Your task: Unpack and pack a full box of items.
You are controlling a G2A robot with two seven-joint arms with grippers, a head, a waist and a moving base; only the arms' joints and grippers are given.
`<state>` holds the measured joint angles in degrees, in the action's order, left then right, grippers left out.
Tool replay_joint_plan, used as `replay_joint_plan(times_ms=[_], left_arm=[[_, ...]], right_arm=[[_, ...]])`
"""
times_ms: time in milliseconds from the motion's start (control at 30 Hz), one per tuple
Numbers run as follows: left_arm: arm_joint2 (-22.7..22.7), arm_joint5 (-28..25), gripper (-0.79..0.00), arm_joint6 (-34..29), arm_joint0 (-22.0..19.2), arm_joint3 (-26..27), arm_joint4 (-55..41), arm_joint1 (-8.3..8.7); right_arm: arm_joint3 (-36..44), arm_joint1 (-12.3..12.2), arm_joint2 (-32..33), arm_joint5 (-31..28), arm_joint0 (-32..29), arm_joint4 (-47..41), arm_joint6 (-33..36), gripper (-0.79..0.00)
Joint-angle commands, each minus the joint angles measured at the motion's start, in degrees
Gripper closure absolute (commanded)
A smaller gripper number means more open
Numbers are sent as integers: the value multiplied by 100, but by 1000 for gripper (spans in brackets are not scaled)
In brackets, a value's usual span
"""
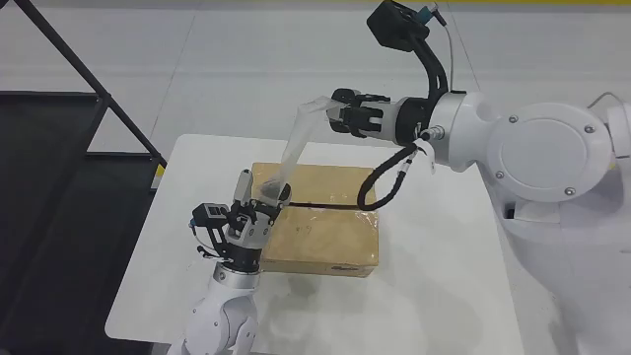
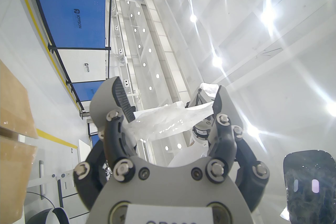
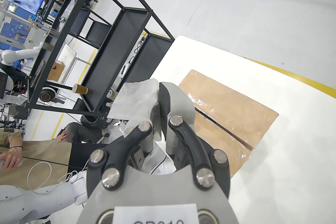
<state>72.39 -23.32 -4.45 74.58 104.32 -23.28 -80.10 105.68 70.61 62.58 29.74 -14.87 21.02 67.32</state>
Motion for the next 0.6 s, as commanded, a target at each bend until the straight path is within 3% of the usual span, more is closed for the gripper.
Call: replay_joint_plan(times_ms=[0, 567], left_arm=[[16, -27, -702, -23, 43, 14, 7, -1], [31, -193, -674, -231, 184, 85, 56, -23]], right_arm=[[29, -12, 20, 16, -15, -7, -8, 0], [78, -76, 20, 131, 27, -99, -112, 0]])
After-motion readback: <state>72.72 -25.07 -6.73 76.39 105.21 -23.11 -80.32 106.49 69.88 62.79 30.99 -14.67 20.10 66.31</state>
